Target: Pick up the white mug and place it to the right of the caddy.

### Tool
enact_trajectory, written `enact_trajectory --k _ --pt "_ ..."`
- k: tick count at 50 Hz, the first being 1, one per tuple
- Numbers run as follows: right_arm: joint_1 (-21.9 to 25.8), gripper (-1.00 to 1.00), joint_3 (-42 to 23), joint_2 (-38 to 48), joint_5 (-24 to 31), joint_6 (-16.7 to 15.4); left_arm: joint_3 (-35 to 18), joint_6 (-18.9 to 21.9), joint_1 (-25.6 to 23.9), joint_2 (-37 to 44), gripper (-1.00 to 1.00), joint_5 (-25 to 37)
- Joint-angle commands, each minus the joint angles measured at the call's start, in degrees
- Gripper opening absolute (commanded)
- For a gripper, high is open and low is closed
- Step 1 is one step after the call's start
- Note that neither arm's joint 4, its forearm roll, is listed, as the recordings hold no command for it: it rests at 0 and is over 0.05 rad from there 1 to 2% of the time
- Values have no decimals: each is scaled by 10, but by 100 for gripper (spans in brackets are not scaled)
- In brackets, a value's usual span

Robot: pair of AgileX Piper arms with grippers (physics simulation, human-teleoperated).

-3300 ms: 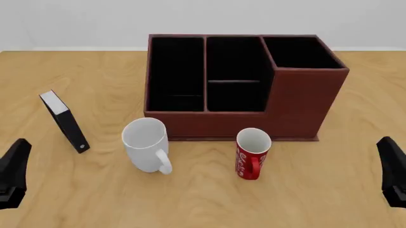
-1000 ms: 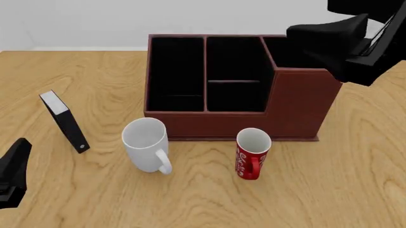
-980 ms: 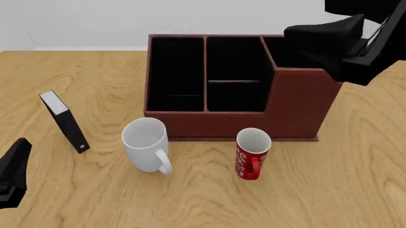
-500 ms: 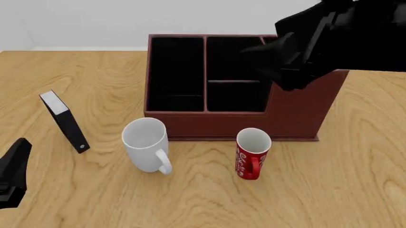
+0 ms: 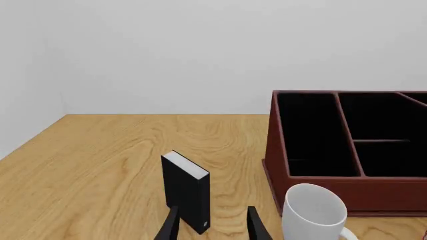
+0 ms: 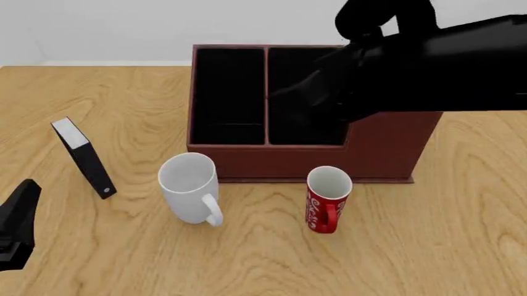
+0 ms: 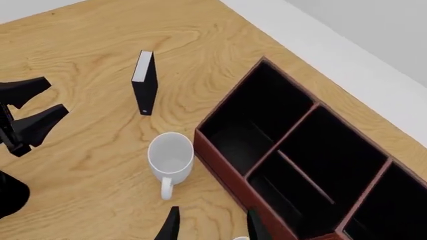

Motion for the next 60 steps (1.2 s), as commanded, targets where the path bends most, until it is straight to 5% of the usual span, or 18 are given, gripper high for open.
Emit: enact_trajectory --k 1,20,60 --pt "26 100 5 36 -21 33 0 0 0 0 100 0" --pt "53 100 24 88 -62 77 0 0 0 0 100 0" --pt "57 100 23 203 -115 105 0 0 0 0 100 0"
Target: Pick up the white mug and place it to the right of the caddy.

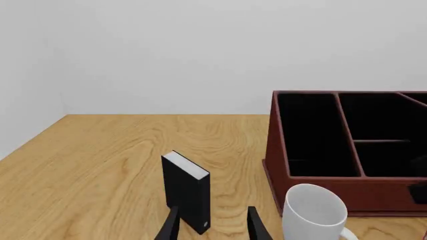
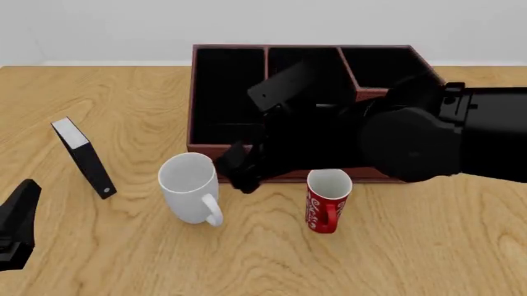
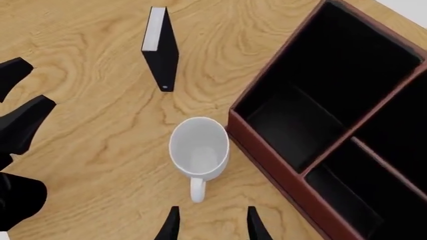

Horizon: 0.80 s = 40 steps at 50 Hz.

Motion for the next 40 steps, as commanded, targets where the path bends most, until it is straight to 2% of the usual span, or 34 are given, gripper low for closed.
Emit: enact_trajectory --k 1,27,40 --pt "-1 100 -5 36 -13 5 0 0 0 0 100 0" --pt "9 100 -6 88 -41 27 0 0 0 0 100 0" --pt "23 100 -9 109 -58 51 0 0 0 0 100 0"
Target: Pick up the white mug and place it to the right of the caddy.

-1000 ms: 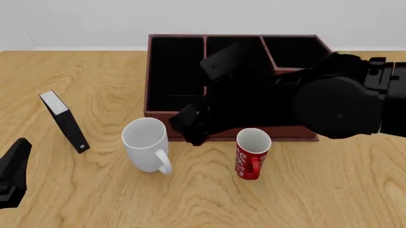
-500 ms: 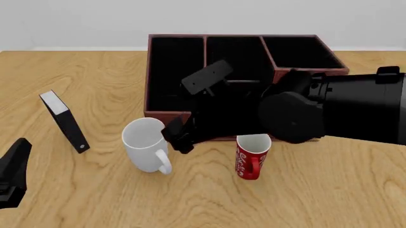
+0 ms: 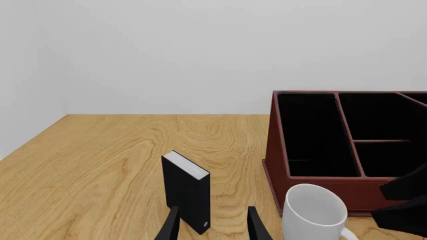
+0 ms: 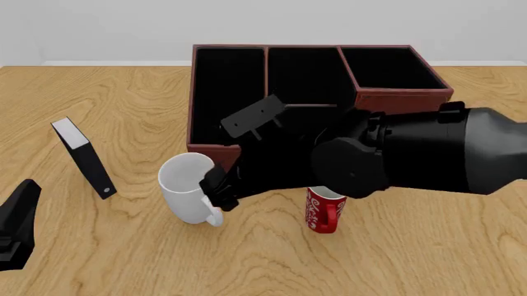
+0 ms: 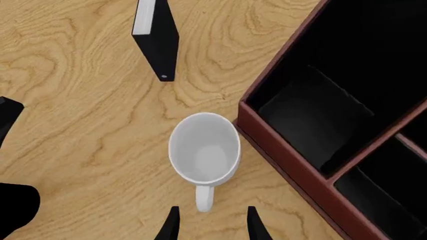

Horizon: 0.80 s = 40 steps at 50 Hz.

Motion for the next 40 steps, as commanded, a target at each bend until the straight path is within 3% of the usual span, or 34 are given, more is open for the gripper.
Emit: enact_trajectory --k 1,40 --pt "8 100 -1 20 -15 18 0 0 0 0 100 0" --pt "6 100 15 81 -61 57 0 0 0 0 100 0"
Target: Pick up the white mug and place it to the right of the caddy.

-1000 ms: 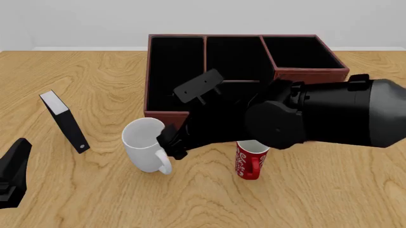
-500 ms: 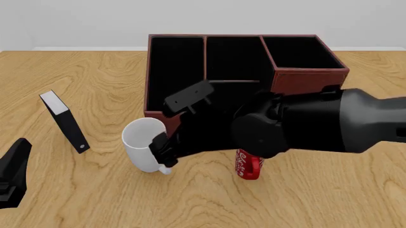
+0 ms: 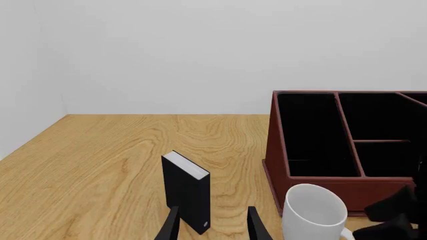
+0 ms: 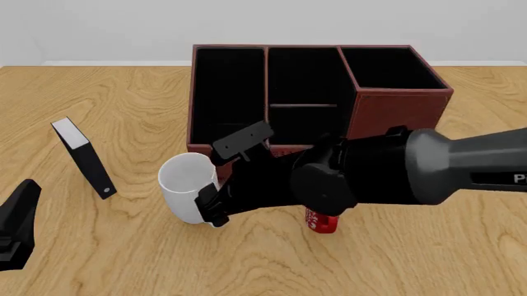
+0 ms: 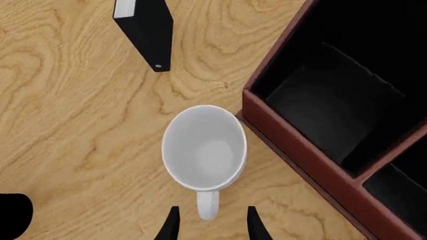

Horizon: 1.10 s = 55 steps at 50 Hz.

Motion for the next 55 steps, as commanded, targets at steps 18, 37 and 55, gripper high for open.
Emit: enact_trajectory --k 18,37,55 --pt "14 100 -9 56 -18 21 0 0 0 0 100 0" --pt "16 -100 -15 77 -14 21 0 0 0 0 100 0" --pt "17 -100 -15 74 -13 10 0 0 0 0 100 0"
